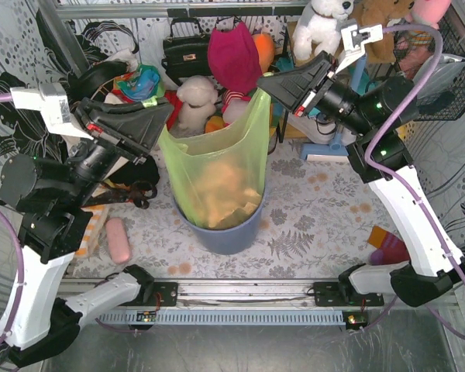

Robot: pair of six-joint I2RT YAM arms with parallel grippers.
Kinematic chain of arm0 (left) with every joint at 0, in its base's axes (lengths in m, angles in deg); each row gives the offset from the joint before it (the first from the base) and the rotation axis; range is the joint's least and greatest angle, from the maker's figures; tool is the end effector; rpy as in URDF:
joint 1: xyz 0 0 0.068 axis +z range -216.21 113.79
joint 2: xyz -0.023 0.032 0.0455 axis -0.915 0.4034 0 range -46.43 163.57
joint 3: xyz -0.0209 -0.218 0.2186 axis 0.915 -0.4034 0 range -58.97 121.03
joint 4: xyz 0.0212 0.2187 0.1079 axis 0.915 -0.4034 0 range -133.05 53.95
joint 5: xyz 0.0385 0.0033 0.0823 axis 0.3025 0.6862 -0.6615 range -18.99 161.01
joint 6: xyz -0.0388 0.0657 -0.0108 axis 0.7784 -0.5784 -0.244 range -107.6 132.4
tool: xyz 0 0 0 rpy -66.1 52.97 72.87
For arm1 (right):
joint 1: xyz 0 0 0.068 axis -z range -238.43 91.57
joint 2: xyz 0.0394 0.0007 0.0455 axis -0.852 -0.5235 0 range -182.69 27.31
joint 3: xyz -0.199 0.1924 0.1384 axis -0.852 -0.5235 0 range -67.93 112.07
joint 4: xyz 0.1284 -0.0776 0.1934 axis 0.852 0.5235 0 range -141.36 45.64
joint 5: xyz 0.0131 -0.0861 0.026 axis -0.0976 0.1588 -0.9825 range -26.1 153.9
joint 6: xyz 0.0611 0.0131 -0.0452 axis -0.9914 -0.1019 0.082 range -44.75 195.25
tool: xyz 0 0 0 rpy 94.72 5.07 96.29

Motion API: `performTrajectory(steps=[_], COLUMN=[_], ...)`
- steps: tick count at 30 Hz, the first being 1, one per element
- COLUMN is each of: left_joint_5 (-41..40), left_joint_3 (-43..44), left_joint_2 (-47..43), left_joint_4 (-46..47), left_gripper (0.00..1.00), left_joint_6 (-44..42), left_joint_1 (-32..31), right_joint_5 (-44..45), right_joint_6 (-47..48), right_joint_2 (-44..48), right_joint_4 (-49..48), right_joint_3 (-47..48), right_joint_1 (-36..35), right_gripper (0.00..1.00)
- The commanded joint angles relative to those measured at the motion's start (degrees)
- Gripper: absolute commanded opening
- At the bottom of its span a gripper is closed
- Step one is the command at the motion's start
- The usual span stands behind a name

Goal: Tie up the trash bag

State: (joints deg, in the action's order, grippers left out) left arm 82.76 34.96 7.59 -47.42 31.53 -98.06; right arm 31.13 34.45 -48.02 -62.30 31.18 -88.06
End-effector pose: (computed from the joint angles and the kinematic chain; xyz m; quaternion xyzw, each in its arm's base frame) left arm 0.0778 -0.0640 0.6154 0.1437 0.4955 -0.4152 0.7493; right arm 0.1854 0.1462 0.6254 -0.2055 0.4673 0.5970 0.6189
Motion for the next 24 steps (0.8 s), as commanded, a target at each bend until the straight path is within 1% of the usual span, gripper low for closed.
performTrajectory(steps=[1, 4, 6, 10, 13, 16, 20, 24], left_joint_5=[-0.19, -0.83, -1.12, -2.8, -4.96, -8.2, -11.83, -12.71], left_joint_3=[-4.73, -6.51, -6.47, -4.88, -3.15, -1.87, -0.26, 0.87], left_joint_2=[-1.88, -2.28, -1.97, -0.77, 0.15, 0.54, 0.81, 1.16], left_joint_4=[6.46, 5.94, 5.34, 3.48, 1.54, -0.3, -2.61, -4.39], left_gripper=[0.32, 0.4, 0.49, 0.62, 0.65, 0.66, 0.66, 0.67], left_joint_6=[-1.7, -1.6, -1.43, -0.6, 0.28, 0.66, 1.13, 1.72], left_joint_1=[-0.21, -0.19, -0.22, -0.22, -0.18, -0.21, -0.22, -0.22], right_joint_5=[-0.52, 0.6, 0.83, 0.87, 0.49, 0.41, 1.43, 2.03], right_joint_6=[-0.57, -1.7, -3.29, -4.91, -5.18, -5.15, -4.6, -3.73], right_joint_2=[3.77, 5.65, 6.06, 5.37, 4.43, 3.37, 1.82, 0.37], right_joint_4=[-7.43, -9.63, -11.59, -12.74, -13.23, -12.7, -10.5, -8.56], right_joint_3=[-5.48, -10.99, -13.69, -14.78, -13.93, -12.54, -9.76, -7.6], right_joint_1=[-0.3, -0.29, -0.27, -0.29, -0.31, -0.29, -0.31, -0.21], right_gripper=[0.22, 0.34, 0.44, 0.5, 0.58, 0.59, 0.53, 0.47])
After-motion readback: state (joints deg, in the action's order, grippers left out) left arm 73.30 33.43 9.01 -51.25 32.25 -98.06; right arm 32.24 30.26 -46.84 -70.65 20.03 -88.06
